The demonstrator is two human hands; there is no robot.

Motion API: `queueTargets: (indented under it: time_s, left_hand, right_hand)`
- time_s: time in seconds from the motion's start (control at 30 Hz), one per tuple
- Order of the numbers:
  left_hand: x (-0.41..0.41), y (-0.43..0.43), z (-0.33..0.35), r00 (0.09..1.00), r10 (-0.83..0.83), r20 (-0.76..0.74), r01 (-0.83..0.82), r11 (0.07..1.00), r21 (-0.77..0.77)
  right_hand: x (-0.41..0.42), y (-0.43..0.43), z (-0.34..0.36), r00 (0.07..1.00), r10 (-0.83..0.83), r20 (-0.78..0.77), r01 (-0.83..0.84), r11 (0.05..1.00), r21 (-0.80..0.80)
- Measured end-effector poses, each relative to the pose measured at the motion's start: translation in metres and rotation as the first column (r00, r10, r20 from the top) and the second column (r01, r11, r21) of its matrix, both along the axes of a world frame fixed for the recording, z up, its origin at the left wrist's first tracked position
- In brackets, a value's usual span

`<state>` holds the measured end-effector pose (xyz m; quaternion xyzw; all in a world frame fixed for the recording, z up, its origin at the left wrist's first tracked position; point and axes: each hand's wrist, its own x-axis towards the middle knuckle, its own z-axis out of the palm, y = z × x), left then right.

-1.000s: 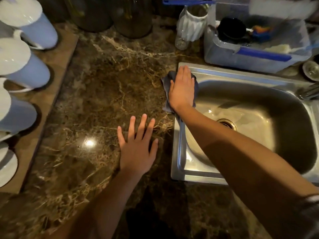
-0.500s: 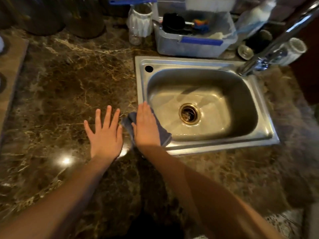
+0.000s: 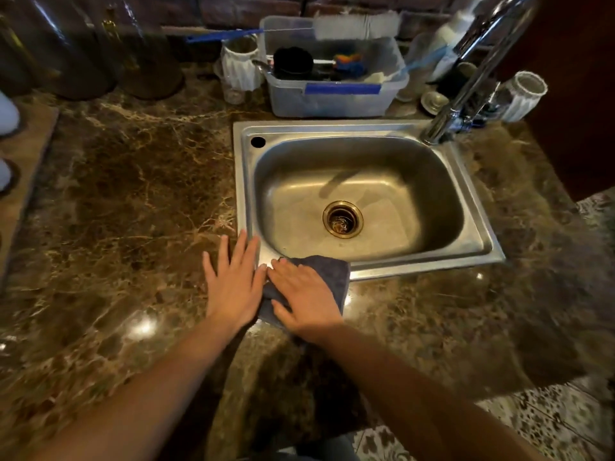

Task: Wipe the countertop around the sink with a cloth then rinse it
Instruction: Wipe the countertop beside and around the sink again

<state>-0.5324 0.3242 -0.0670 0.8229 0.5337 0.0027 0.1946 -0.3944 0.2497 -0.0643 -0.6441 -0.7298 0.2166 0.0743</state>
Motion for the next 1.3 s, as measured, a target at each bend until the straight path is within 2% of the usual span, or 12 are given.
queueTargets:
  time_s: [0.17, 0.4, 0.6, 0.73, 0.97, 1.13, 1.3]
  left_hand:
    - [0.036, -0.033, -0.015, 0.991, 0.117, -0.061, -0.118, 0.993, -0.016]
    - [0.040, -0.039, -0.024, 0.986, 0.155, -0.068, -0.148, 0.984, 0.096]
    - [0.040, -0.040, -0.024, 0.984, 0.167, -0.070, -0.157, 0.980, 0.124]
    - [0.042, -0.041, -0.024, 0.982, 0.180, -0.060, -0.170, 0.976, 0.137]
    - [0.041, -0.042, -0.021, 0.984, 0.172, -0.047, -0.165, 0.977, 0.134]
    - [0.040, -0.041, -0.020, 0.986, 0.165, -0.017, -0.162, 0.978, 0.130]
    - [0.037, -0.038, -0.014, 0.981, 0.190, 0.048, -0.193, 0.978, 0.081]
  right_hand:
    - [0.069, -0.019, -0.001, 0.998, -0.054, -0.016, 0.055, 0.998, 0.041]
    - [0.166, -0.053, -0.005, 0.974, -0.193, 0.115, 0.187, 0.980, 0.066]
    - [0.268, -0.077, -0.002, 0.885, -0.432, 0.174, 0.413, 0.900, 0.139]
    - [0.303, -0.079, -0.008, 0.841, -0.468, 0.272, 0.442, 0.884, 0.155]
    - [0.260, -0.067, -0.007, 0.755, -0.605, 0.253, 0.588, 0.796, 0.146]
    - [0.177, -0.065, -0.002, 0.793, -0.554, 0.253, 0.538, 0.832, 0.136]
    - [0.076, -0.073, -0.007, 0.837, -0.447, 0.315, 0.454, 0.889, 0.054]
